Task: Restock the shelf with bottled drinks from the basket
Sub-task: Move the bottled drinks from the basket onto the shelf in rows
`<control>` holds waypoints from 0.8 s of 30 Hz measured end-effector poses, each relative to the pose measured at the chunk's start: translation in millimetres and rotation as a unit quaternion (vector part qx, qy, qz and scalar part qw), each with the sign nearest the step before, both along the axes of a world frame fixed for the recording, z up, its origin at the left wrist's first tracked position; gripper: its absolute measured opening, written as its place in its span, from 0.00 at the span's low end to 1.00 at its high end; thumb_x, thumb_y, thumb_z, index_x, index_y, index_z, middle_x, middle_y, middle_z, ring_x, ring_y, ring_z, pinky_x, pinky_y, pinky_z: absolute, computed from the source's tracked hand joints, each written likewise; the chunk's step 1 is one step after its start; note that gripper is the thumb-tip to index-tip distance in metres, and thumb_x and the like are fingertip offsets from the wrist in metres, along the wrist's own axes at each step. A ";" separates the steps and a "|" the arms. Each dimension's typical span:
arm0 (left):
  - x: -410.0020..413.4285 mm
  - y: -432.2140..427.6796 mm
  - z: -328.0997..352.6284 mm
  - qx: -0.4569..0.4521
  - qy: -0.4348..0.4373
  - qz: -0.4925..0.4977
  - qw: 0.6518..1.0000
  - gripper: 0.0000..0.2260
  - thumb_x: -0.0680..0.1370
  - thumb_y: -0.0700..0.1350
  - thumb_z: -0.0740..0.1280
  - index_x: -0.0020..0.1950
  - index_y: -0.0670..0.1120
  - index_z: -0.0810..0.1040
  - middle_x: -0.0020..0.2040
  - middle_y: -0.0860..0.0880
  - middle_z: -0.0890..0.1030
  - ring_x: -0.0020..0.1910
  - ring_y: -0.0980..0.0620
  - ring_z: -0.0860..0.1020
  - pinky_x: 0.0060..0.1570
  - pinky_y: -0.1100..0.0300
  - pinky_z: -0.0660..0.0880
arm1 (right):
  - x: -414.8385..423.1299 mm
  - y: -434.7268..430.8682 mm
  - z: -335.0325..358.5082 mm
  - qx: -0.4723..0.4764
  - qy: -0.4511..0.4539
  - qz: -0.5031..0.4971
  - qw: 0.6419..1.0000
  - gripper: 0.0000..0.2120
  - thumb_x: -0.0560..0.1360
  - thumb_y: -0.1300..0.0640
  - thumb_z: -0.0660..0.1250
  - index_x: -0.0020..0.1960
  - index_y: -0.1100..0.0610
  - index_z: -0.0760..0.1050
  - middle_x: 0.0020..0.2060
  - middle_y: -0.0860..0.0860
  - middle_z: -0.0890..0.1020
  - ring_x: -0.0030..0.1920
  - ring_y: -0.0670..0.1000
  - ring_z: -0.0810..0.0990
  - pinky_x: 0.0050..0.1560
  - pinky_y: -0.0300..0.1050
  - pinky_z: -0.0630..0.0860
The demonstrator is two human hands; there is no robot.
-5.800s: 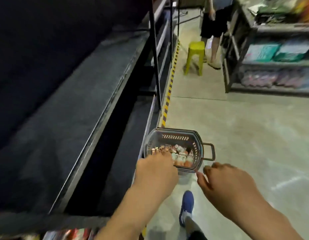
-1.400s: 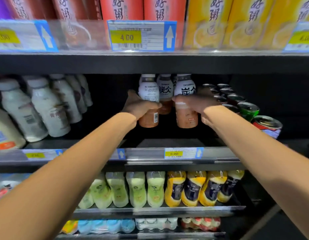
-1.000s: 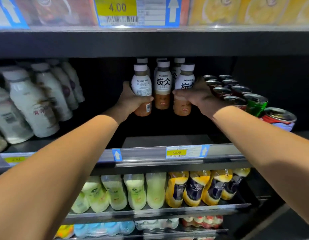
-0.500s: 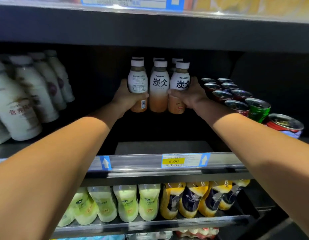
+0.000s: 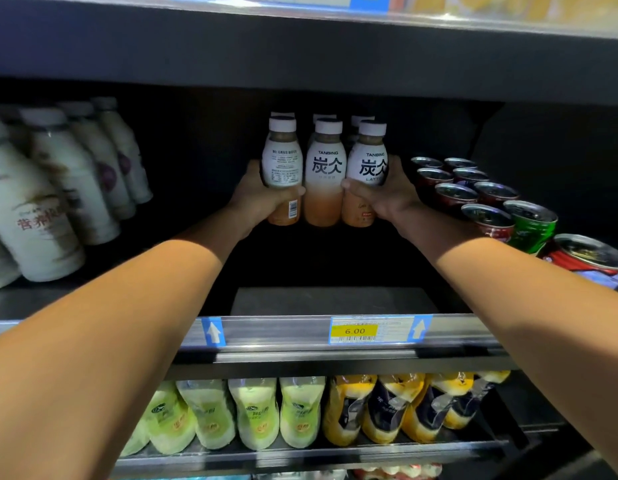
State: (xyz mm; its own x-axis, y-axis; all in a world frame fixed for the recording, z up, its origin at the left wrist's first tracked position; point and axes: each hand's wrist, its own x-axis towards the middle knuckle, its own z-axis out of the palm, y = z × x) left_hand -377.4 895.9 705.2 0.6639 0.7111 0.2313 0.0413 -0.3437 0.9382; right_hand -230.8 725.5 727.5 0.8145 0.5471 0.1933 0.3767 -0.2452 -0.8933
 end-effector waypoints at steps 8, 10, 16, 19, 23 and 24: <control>-2.1 2.3 8.3 0.004 0.049 -0.003 0.999 0.41 0.61 0.57 0.82 0.68 0.45 0.70 0.60 0.50 0.80 0.58 0.54 0.80 0.60 0.51 0.77 | -6.1 -0.1 3.3 -0.025 0.020 -0.021 0.999 0.40 0.68 0.46 0.79 0.72 0.53 0.62 0.66 0.51 0.76 0.66 0.54 0.76 0.65 0.51 0.74; -5.0 -2.7 17.9 0.014 0.079 0.010 0.997 0.47 0.57 0.66 0.80 0.68 0.46 0.70 0.60 0.50 0.81 0.58 0.52 0.80 0.60 0.50 0.77 | -11.4 -1.1 7.8 -0.053 0.023 -0.039 0.998 0.40 0.69 0.45 0.77 0.72 0.56 0.60 0.68 0.54 0.75 0.67 0.56 0.75 0.62 0.49 0.73; -39.5 -57.3 54.5 0.146 0.228 0.077 0.960 0.19 0.81 0.53 0.62 0.68 0.44 0.73 0.65 0.43 0.77 0.65 0.43 0.75 0.59 0.55 0.72 | -47.2 -30.2 31.6 -0.126 -0.077 -0.063 0.987 0.26 0.76 0.42 0.67 0.69 0.56 0.73 0.63 0.53 0.80 0.62 0.56 0.79 0.50 0.40 0.69; -79.3 -107.6 68.7 0.232 0.268 -0.017 0.935 0.08 0.82 0.51 0.61 0.49 0.49 0.76 0.50 0.48 0.78 0.52 0.46 0.77 0.48 0.59 0.68 | -85.4 -69.3 42.8 -0.210 -0.188 -0.027 0.959 0.18 0.75 0.42 0.66 0.58 0.52 0.81 0.55 0.53 0.84 0.56 0.57 0.81 0.49 0.41 0.71; -128.3 -167.0 76.8 0.461 0.193 -0.030 0.865 0.15 0.81 0.57 0.56 0.50 0.54 0.80 0.45 0.52 0.82 0.44 0.45 0.79 0.45 0.52 0.76 | -150.7 -141.2 45.7 -0.313 -0.340 -0.017 0.887 0.18 0.78 0.42 0.60 0.52 0.55 0.81 0.48 0.52 0.84 0.51 0.56 0.80 0.52 0.53 0.77; -135.4 -180.2 77.5 0.490 0.176 -0.043 0.853 0.16 0.81 0.58 0.54 0.50 0.54 0.80 0.44 0.53 0.82 0.44 0.45 0.79 0.44 0.49 0.77 | -166.8 -160.3 42.9 -0.330 -0.353 -0.028 0.875 0.19 0.79 0.43 0.57 0.53 0.55 0.80 0.48 0.52 0.82 0.52 0.56 0.79 0.52 0.54 0.77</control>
State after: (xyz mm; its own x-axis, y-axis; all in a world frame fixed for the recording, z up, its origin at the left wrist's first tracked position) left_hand -512.8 715.7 782.7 0.8541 0.2366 0.4631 0.1964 -0.9713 0.1340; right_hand -397.6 565.3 770.4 0.6486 0.6925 0.3157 0.7486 -0.6555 -0.1000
